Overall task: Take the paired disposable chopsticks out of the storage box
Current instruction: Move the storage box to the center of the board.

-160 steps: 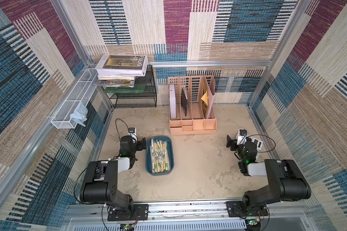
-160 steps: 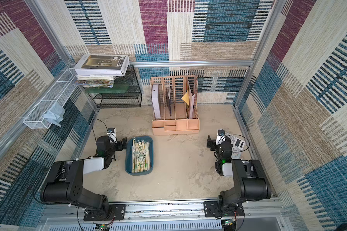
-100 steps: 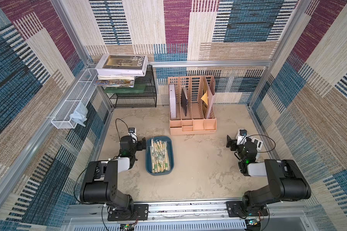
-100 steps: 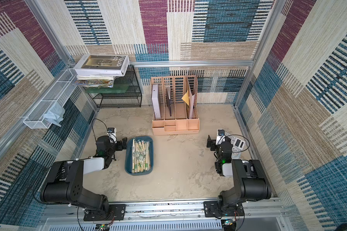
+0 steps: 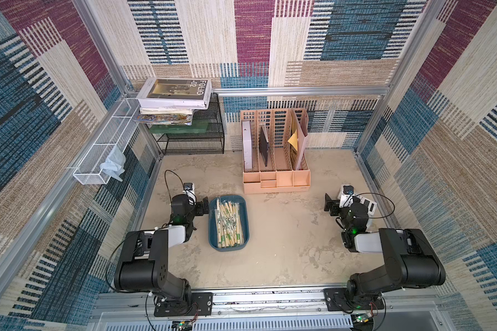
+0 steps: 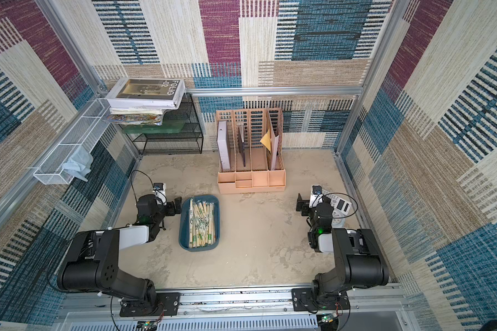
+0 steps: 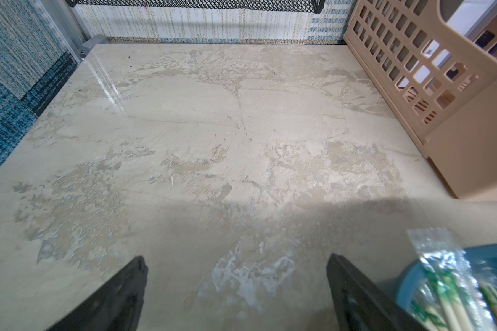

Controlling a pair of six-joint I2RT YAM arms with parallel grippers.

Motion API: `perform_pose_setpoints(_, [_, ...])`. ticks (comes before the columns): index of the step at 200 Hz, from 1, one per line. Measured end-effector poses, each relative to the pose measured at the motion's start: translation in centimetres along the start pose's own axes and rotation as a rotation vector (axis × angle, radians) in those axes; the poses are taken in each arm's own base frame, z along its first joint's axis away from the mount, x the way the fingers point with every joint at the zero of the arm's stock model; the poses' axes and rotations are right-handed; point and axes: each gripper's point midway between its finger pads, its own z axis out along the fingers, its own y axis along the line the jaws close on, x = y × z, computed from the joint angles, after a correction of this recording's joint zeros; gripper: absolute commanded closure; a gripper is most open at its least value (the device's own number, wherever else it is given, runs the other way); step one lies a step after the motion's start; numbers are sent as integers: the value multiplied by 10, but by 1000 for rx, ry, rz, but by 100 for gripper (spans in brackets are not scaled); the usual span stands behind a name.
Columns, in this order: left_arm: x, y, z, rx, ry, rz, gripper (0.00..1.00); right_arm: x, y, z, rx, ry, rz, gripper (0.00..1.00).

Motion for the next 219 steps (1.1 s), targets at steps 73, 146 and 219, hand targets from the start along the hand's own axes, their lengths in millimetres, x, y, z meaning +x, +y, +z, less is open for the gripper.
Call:
perform_pose_setpoints(73, [-53,12,-33,-82,-35,-48,3,-79,-29,-5,103,-20,193,4])
perform_pose_setpoints(146, [-103,5,-81,-63,2,-296,1,-95,10,-28,-93,123,406,4])
perform_pose_setpoints(219, [-71,-49,-113,99,192,-520,1,-130,101,-68,-325,194,282,4])
